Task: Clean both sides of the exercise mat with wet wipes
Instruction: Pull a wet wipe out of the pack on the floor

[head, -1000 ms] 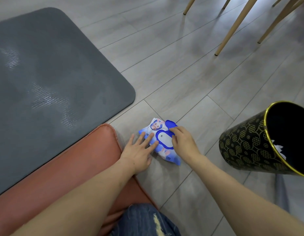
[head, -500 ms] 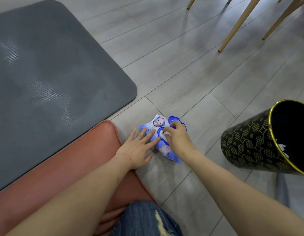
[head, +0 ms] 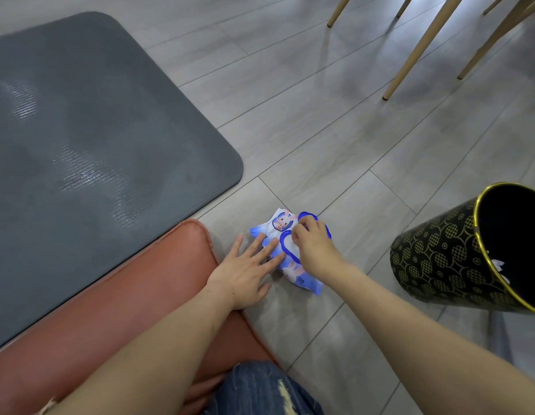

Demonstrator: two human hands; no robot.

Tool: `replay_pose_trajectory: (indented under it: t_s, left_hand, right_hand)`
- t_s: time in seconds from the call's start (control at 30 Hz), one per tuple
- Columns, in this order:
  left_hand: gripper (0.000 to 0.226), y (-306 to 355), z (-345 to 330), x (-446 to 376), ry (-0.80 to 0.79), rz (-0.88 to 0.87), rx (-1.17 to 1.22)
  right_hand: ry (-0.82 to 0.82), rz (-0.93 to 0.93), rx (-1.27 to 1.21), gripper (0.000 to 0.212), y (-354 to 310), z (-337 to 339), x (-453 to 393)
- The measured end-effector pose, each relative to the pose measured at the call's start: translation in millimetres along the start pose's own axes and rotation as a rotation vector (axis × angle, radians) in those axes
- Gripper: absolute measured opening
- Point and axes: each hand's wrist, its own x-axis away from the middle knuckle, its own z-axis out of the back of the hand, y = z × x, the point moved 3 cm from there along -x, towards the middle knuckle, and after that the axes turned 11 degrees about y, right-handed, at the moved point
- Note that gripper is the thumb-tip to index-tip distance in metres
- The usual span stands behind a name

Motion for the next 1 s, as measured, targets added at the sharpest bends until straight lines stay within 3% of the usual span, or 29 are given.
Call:
replay_pose_trajectory:
  t_s: [0.1, 0.2, 0.37, 0.43, 0.8, 1.0]
  left_hand:
    - [0.072, -0.8, -1.3, 0.3, 0.008, 0.003, 0.012]
    - [0.072, -1.0, -2.5, 0.2, 0.014, 0.005, 0.001]
    - [0.075, -1.4, -2.3, -0.9, 0.036, 0.004, 0.000]
    - [0.072, -1.2, -2.9, -0.5, 0.027, -0.006, -0.006]
    - [0.069, 0.2, -1.1, 0.5, 0.027, -0.020, -0.013]
    - [0.069, -0.3, -1.0, 0.5, 0.043, -0.022, -0.002]
  right_hand:
    - [0.088, 0.066, -0.166, 0.025, 10.6, 12.3, 13.9]
    - [0.093, 0.047, -0.130, 0.038, 19.9, 16.1, 30.2]
    - [0.096, -0.051, -0.153, 0.005, 19.9, 14.9, 42.4]
    - [0.120, -0.123, -0.156, 0.014, 12.6, 14.8, 41.1]
    - [0.029, -0.325, 0.101, 0.025, -4.8, 5.2, 17.4]
    - [-0.038, -0.343, 0.245, 0.015, -13.9, 5.6, 5.7]
